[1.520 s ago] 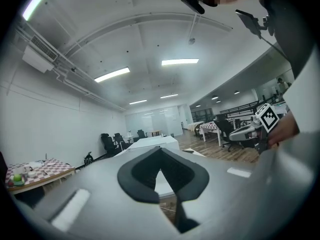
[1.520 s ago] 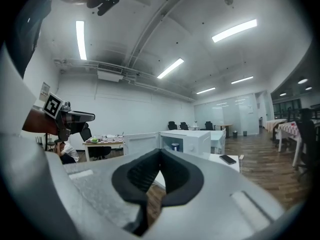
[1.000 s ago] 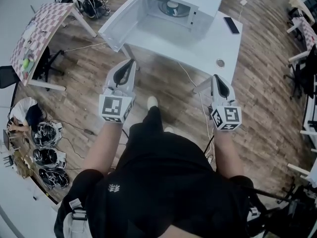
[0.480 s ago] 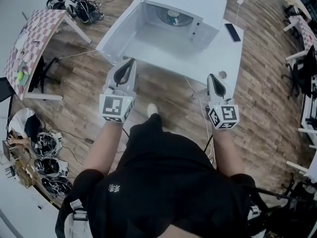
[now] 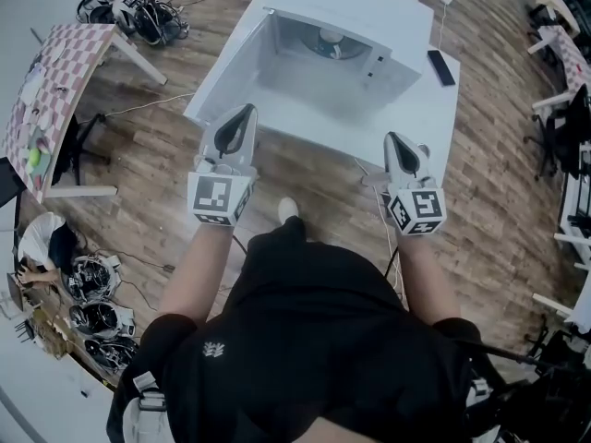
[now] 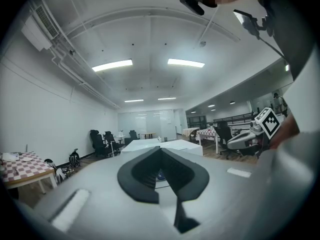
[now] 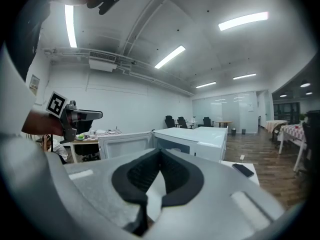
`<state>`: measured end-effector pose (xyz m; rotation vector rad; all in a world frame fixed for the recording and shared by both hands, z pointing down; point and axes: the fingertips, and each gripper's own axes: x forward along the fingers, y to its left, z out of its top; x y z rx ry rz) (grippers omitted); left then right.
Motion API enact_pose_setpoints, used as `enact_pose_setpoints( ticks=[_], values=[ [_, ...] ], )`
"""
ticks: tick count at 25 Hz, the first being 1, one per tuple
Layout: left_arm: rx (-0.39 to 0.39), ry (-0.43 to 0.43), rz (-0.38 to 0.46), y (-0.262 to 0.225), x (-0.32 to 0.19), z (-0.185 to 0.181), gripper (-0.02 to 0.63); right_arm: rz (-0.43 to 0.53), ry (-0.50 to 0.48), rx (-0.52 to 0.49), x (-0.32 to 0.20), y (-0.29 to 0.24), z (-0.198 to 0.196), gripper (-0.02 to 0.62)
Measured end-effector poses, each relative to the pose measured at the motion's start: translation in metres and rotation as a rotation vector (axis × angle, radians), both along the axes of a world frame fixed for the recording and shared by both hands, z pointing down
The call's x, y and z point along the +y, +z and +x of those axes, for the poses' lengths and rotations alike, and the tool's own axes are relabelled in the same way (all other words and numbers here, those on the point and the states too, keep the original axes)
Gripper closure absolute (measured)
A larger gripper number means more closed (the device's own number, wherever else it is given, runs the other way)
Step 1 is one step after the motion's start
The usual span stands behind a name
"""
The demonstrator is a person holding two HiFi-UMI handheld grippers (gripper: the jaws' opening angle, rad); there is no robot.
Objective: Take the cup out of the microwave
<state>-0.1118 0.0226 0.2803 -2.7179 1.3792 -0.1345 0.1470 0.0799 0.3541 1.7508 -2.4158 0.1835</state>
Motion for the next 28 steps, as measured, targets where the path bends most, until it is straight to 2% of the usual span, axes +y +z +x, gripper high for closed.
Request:
enact_pose_setpoints(
  ticks=[8,16,23,28],
  values=[
    [0.004,0.054,-0.052,0.020,-0.052,-0.004,0.603,-0.043,0.043,-0.043,-0.058,0.012,-0.019,0.595],
    [0.004,0.160,-0.034,0.020,-0.092,0.011,0.603,-0.059,0.100,-0.062,-0.092,0.015,-0.023,0.595],
    [0.023,0.165,-0.050,0.022,-0.114,0.024,0.603,-0.059,0.082,-0.031,-0.111,0.019,-0.023,0.595],
    [0.022,0.148,-0.015,0.014,-0.124,0.023,0.603,-0.031,0.068,-0.035,-0.133,0.017,-0.027,0.595]
  ],
)
